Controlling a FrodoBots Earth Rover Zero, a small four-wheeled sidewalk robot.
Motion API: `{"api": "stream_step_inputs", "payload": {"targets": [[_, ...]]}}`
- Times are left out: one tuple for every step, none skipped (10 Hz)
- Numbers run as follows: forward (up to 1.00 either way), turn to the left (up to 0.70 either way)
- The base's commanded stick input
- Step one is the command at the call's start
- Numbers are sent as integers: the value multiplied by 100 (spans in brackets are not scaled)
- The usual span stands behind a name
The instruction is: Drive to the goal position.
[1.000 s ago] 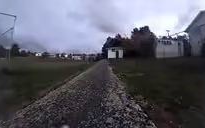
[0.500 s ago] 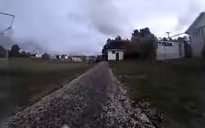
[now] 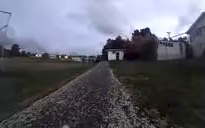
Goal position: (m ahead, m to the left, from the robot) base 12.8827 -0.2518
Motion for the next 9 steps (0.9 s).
{"api": "stream_step_inputs", "payload": {"targets": [[60,0],[60,0],[60,0],[60,0],[60,0],[60,0],[60,0],[60,0],[60,0]]}}
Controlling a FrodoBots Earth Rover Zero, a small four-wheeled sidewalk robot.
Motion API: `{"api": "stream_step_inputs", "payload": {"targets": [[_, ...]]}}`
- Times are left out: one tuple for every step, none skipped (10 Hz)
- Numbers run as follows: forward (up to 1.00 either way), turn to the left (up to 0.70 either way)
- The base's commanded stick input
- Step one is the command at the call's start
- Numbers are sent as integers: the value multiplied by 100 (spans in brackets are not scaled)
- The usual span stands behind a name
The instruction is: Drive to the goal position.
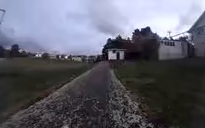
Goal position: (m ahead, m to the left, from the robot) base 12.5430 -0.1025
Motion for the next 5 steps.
{"api": "stream_step_inputs", "payload": {"targets": [[60,0],[60,0],[60,0],[60,0],[60,0]]}}
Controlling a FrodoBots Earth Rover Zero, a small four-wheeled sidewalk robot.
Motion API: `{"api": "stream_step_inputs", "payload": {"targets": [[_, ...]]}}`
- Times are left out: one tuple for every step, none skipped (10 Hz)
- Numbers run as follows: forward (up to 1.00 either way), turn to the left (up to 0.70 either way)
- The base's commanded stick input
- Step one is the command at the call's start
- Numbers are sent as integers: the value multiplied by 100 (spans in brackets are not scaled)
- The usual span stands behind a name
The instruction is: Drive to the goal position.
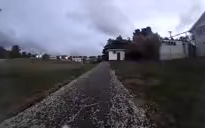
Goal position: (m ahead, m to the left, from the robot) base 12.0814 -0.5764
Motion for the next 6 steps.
{"api": "stream_step_inputs", "payload": {"targets": [[60,0],[60,0],[60,0],[60,0],[60,0],[60,0]]}}
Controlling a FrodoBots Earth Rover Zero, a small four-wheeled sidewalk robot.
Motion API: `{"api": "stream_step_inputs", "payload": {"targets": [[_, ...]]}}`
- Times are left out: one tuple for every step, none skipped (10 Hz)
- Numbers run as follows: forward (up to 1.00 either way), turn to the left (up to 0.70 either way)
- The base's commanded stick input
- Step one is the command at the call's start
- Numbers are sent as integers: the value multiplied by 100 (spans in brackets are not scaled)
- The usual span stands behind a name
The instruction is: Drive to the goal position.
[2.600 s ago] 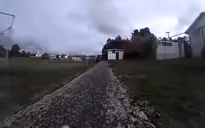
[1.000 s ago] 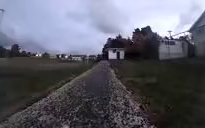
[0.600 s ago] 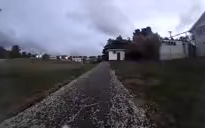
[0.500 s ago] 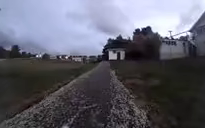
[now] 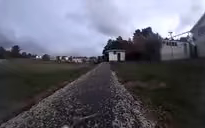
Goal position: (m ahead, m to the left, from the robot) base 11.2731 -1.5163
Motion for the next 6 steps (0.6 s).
{"api": "stream_step_inputs", "payload": {"targets": [[60,0],[60,0],[60,0],[60,-4],[60,-10],[60,-15]]}}
